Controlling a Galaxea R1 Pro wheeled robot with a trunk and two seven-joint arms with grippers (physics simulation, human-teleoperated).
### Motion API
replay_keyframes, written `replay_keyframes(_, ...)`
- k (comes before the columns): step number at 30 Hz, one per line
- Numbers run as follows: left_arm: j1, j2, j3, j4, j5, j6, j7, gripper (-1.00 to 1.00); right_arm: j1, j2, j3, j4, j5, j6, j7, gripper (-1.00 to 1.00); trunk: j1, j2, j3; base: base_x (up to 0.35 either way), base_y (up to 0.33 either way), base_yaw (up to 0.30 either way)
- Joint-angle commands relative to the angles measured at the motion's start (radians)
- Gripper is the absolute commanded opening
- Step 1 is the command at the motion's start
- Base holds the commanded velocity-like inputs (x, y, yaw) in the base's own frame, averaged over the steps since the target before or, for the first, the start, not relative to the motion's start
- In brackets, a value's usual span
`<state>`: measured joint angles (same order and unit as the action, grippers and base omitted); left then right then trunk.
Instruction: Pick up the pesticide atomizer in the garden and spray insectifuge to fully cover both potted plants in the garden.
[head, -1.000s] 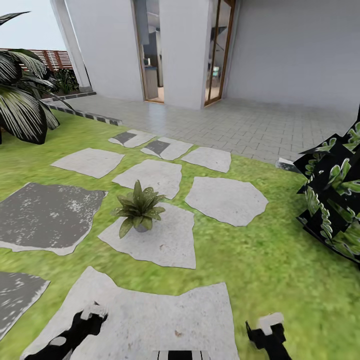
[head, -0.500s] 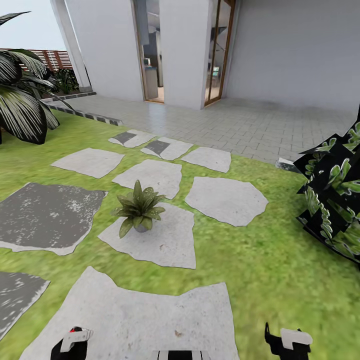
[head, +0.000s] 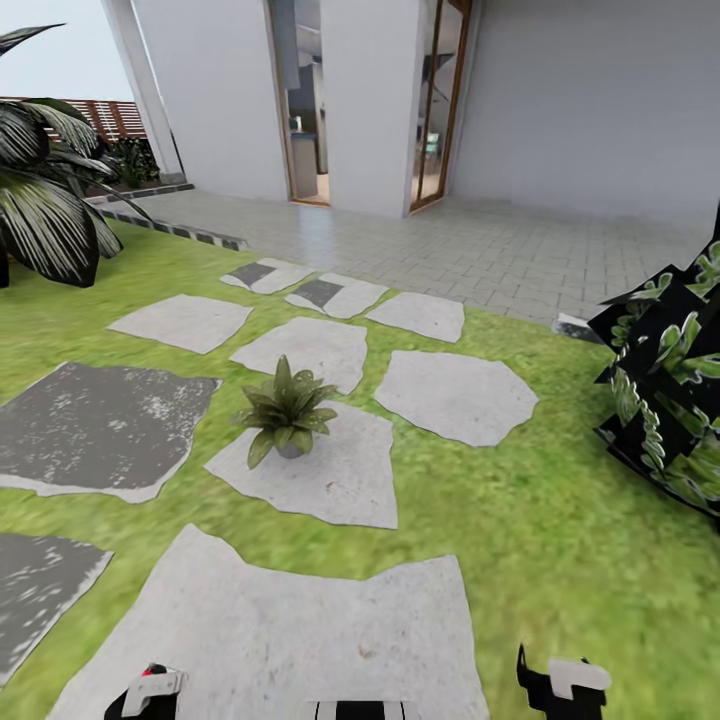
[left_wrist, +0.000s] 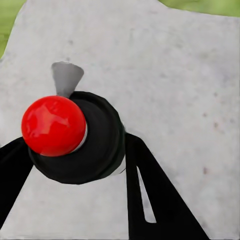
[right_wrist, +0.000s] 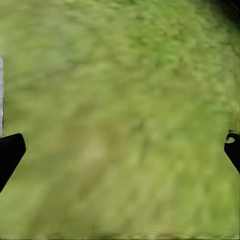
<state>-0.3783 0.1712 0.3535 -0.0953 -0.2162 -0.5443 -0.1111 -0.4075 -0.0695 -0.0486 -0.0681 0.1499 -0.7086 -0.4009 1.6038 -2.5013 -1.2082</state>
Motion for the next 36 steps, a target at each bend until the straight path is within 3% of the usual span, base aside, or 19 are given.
replay_keyframes(1,-0.001,0.0,0.009,0.001,-0.006,-0.003,-0.006,-1.0,-0.001,0.0,-0.005,0.001,0.01,-0.002,-0.006,1.0,-0.001,0.0,-0.001,-0.257,0.215,0.0)
replay_keyframes(12,0.0,0.005,0.013,0.0,-0.001,-0.003,-0.007,-1.0,-0.001,0.0,-0.005,0.025,0.01,-0.001,-0.006,1.0,-0.001,0.0,-0.001,-0.25,0.229,-0.106)
replay_keyframes(22,0.001,0.001,0.007,0.001,-0.01,0.0,-0.002,-1.0,-0.001,0.0,-0.007,0.027,0.009,0.0,-0.006,1.0,-0.001,0.0,-0.001,-0.019,0.29,-0.29)
replay_keyframes(29,0.001,0.001,0.007,0.001,-0.011,0.0,-0.001,-1.0,-0.001,0.0,-0.007,0.028,0.008,0.0,-0.001,1.0,-0.001,0.0,-0.001,0.0,0.046,-0.3)
replay_keyframes(36,0.001,-0.001,0.01,0.002,-0.001,0.0,-0.001,-1.0,-0.001,0.006,-0.007,0.036,0.008,0.0,0.114,1.0,-0.001,0.0,-0.001,0.0,0.001,-0.3)
